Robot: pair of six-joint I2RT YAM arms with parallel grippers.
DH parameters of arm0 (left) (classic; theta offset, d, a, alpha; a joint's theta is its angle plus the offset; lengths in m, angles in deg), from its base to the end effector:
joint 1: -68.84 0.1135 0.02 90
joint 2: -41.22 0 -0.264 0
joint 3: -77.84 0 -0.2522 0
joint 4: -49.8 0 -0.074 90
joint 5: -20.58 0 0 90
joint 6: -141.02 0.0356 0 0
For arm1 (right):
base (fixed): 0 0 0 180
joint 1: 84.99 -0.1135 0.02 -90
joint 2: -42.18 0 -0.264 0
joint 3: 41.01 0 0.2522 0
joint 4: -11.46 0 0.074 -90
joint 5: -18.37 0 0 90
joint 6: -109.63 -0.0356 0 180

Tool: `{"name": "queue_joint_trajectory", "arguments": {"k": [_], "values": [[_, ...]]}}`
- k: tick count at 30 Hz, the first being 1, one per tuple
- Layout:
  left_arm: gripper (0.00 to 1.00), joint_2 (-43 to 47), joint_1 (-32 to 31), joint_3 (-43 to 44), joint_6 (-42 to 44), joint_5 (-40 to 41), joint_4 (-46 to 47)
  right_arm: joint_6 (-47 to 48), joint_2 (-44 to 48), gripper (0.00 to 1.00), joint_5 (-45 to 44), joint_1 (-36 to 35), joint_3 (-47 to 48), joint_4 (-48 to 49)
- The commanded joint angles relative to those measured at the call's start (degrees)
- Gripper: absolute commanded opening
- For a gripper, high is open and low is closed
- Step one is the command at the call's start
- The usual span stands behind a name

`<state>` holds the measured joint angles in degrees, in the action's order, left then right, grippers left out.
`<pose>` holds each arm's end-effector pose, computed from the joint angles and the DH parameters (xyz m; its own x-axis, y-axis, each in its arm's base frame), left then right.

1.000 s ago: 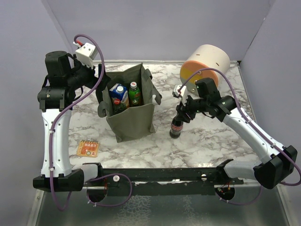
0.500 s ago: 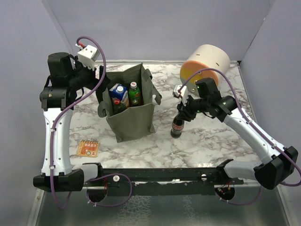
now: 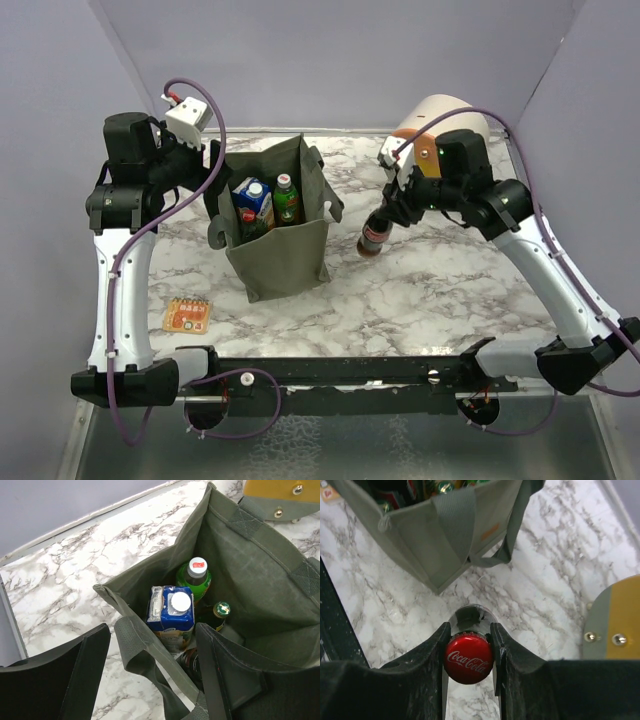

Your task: Place the beverage into the canvas bag

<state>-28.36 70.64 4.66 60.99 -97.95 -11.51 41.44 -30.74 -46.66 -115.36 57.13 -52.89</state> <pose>0.2252 -0.0099 0.4706 -0.3308 0.1418 -0.9330 0.4727 0.8806 -0.0338 0.2107 0.1409 0.4063 -0.2303 -0.5253 -0.8192 -0.8901 0.4539 -0.0409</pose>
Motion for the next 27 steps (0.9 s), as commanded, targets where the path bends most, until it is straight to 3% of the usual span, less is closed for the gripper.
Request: {"name": "queue_joint_trajectory", "arguments": {"k": [1, 15, 27], "values": [[0.71, 0.41, 0.28, -0.94, 0.33, 1.89, 0.71, -1.90, -1.42, 0.01, -2.67, 0.18, 11.39, 4.60], [0.70, -0.25, 0.22, -1.65, 2.32, 2.06, -0.41, -0.50, -16.79, 0.01, -2.95, 0.14, 48.09, 1.18], [0.69, -0.53, 0.22, -2.09, 3.53, 2.41, -0.31, -4.28, -22.55, 0.01, 1.69, -2.23, 60.38, 8.38]]}}
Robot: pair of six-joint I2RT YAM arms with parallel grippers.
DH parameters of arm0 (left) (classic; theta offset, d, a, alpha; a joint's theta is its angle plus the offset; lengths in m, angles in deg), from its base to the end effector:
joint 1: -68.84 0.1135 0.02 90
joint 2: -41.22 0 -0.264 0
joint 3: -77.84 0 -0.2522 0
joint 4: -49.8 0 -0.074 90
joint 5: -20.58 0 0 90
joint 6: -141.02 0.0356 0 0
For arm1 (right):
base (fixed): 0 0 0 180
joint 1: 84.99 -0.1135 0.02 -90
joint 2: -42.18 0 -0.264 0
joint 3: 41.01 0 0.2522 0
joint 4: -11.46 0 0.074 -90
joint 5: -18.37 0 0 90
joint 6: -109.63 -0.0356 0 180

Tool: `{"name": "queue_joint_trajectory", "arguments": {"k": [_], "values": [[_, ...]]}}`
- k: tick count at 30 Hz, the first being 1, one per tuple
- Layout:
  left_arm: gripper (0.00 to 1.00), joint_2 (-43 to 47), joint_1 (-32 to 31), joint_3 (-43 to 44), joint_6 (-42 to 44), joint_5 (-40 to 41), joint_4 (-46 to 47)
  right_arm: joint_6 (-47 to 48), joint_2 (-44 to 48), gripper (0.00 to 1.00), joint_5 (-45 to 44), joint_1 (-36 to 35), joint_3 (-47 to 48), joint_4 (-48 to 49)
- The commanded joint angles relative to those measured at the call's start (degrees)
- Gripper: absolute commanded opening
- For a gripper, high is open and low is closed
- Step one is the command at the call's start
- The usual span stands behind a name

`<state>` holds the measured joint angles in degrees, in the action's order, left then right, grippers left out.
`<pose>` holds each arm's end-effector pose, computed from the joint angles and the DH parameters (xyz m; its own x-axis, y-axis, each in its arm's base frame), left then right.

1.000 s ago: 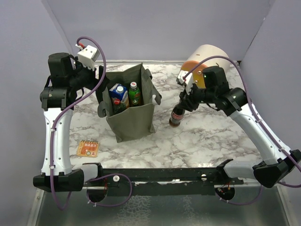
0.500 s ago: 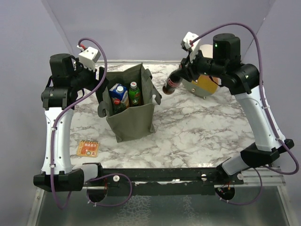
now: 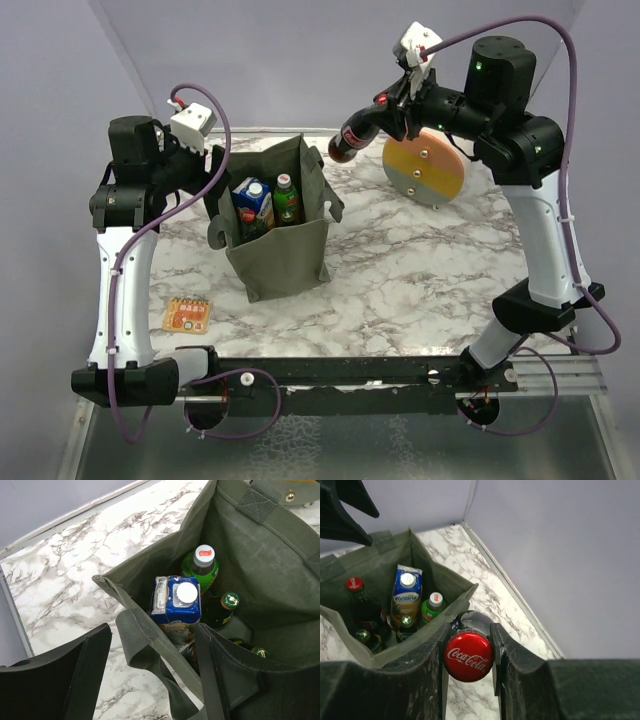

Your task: Place the beverage into the canvas bag

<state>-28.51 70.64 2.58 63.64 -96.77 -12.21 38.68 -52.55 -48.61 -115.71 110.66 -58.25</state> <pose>0.2296 -0.0091 0.4579 -0.3595 0.1829 -0.9151 0.4712 0.8820 -0.0089 0.2366 0.1568 0.5644 0.0809 -0.3014 -0.9501 -0.8163 0.5269 -0.2366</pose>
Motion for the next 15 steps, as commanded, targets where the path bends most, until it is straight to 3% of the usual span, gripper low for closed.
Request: {"name": "queue_joint_trajectory", "arguments": {"k": [1, 9, 15], "values": [[0.69, -0.40, 0.22, -0.08, 0.99, 1.25, 0.50, -1.75, -1.24, 0.01, 3.66, -2.46, 7.68, 14.17], [0.69, 0.20, 0.22, -0.97, 0.77, 1.06, 1.05, -3.20, -4.63, 0.01, 4.70, -7.82, 12.07, 15.86], [0.69, 0.73, 0.22, -0.99, 0.46, 0.82, 1.30, -3.16, -5.07, 0.01, 5.61, -11.81, 8.30, 15.05]]}}
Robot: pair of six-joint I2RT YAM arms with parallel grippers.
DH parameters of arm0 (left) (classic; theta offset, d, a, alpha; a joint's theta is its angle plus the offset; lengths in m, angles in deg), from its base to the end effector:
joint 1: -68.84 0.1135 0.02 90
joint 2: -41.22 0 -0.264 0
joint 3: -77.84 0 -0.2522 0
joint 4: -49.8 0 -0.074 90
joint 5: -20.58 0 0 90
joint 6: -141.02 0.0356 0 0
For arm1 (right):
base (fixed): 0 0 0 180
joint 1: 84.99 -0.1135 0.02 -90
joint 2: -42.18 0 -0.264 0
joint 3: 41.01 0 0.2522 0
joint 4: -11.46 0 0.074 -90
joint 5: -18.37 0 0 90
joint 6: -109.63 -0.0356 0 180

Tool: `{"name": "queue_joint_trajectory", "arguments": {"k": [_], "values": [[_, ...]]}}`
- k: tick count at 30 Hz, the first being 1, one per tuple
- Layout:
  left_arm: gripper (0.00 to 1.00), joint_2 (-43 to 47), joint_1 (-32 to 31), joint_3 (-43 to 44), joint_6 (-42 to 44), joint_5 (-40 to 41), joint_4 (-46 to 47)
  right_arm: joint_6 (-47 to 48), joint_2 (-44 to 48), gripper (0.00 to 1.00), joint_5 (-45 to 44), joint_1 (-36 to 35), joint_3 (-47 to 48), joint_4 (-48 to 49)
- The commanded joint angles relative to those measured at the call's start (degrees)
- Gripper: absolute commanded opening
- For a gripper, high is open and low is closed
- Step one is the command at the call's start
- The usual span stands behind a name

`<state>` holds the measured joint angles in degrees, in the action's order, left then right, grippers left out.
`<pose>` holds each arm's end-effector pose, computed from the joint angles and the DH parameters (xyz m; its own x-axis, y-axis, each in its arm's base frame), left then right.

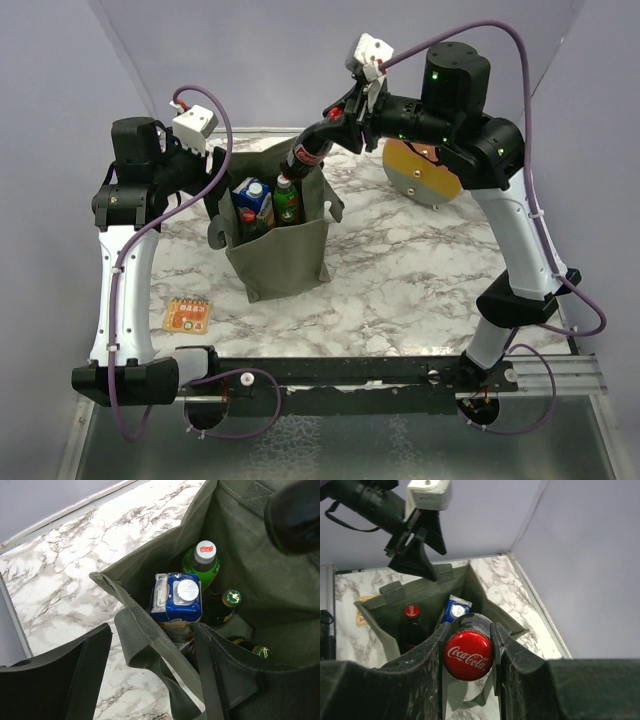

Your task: Place the beverage into the canvas bag

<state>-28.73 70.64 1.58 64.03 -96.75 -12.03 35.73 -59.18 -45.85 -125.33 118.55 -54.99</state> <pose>0.2327 -0.0090 0.4521 -0.3729 0.1884 -0.9086 0.4732 0.8809 -0.0116 0.2262 0.2124 0.5715 0.1475 -0.2023 -0.9681 -0.9056 0.3660 -0.2145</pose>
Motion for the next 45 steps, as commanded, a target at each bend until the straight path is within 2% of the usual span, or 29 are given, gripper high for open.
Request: {"name": "queue_joint_trajectory", "arguments": {"k": [1, 10, 25, 33, 45], "values": [[0.69, 1.08, 0.22, 0.03, 0.02, 0.71, 1.14, -0.39, 1.53, 0.01, 3.33, -2.44, -0.40, 11.62], [0.69, 1.57, 0.22, 0.53, 0.31, -2.19, 0.61, -0.61, 2.19, 0.01, 5.45, -3.81, -7.64, 9.74], [0.67, 1.84, 0.22, 2.44, 2.90, -10.06, -2.26, 1.38, -0.82, 0.01, 5.08, -4.95, -8.86, 1.62], [0.67, 1.56, 0.16, 2.85, 3.64, -13.37, -4.08, 2.09, -4.10, 0.01, 2.29, -6.63, -6.19, -3.06], [0.67, 2.06, 0.13, 2.66, 3.91, -13.89, -3.72, 2.35, -6.43, 0.01, -0.16, -7.90, -8.37, -6.07]]}}
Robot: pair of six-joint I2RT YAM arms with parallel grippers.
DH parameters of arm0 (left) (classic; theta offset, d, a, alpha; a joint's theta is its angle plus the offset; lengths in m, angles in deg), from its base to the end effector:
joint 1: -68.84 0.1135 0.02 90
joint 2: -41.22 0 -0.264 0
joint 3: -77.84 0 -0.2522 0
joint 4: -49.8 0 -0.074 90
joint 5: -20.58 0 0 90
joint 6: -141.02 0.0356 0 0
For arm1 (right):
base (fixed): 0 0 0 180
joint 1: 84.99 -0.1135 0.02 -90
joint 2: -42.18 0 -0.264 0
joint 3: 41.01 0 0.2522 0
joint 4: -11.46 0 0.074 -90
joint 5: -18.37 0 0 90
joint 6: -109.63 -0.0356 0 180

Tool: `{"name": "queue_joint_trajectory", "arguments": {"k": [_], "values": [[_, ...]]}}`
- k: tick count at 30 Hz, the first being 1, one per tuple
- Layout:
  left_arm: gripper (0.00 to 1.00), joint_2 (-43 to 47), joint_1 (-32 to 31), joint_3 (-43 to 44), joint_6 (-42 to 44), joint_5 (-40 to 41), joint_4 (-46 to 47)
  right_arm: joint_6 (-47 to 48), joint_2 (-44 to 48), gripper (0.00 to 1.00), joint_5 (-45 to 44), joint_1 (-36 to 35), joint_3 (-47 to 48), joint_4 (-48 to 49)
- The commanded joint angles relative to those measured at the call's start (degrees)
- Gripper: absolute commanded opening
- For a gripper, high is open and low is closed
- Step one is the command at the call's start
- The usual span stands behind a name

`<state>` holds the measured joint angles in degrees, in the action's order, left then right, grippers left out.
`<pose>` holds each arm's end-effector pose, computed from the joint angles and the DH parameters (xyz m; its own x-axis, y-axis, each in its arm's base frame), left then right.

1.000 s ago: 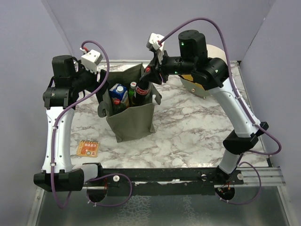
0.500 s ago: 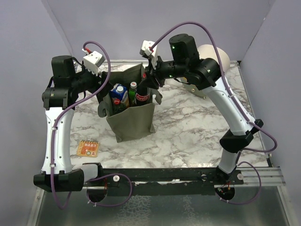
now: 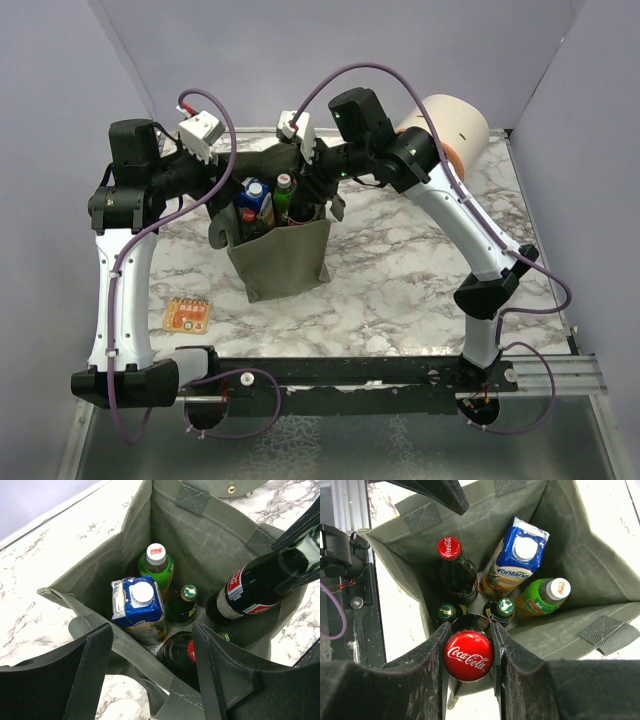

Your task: Place the beverage into the canvas bag

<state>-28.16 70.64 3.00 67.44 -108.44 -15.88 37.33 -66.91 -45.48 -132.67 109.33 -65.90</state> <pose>0.2204 -0.0155 0.4574 -0.3306 0.2093 -0.9203 0.6407 0.7657 -0.0560 0.2453 0.2927 0.4668 -0.1033 -0.5188 -0.8486 -0.9813 0.1925 0.0018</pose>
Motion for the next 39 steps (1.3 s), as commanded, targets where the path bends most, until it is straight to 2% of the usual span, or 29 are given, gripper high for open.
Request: {"name": "queue_joint_trajectory", "arguments": {"k": [1, 14, 21, 27, 39], "values": [[0.67, 1.59, 0.12, 1.31, 0.49, -2.27, 0.11, 0.73, 1.22, 0.01, -0.55, -0.57, 0.28, 5.10], [0.67, 3.13, 0.11, -0.16, 1.63, -2.51, -0.38, 4.41, 0.83, 0.01, 1.22, -0.59, -7.25, 8.94], [0.67, 4.19, 0.12, -1.21, 1.70, -2.37, -0.01, 5.36, -0.69, 0.01, 1.92, -0.59, -8.16, 9.54], [0.66, 4.49, 0.13, -1.33, 1.06, -2.17, 0.77, 6.55, 0.31, 0.01, 1.41, -0.57, -13.20, 11.88], [0.66, 4.43, 0.12, 0.30, -1.08, 2.23, 2.35, 8.34, 1.66, 0.01, 0.12, -0.57, -19.10, 14.53]]}}
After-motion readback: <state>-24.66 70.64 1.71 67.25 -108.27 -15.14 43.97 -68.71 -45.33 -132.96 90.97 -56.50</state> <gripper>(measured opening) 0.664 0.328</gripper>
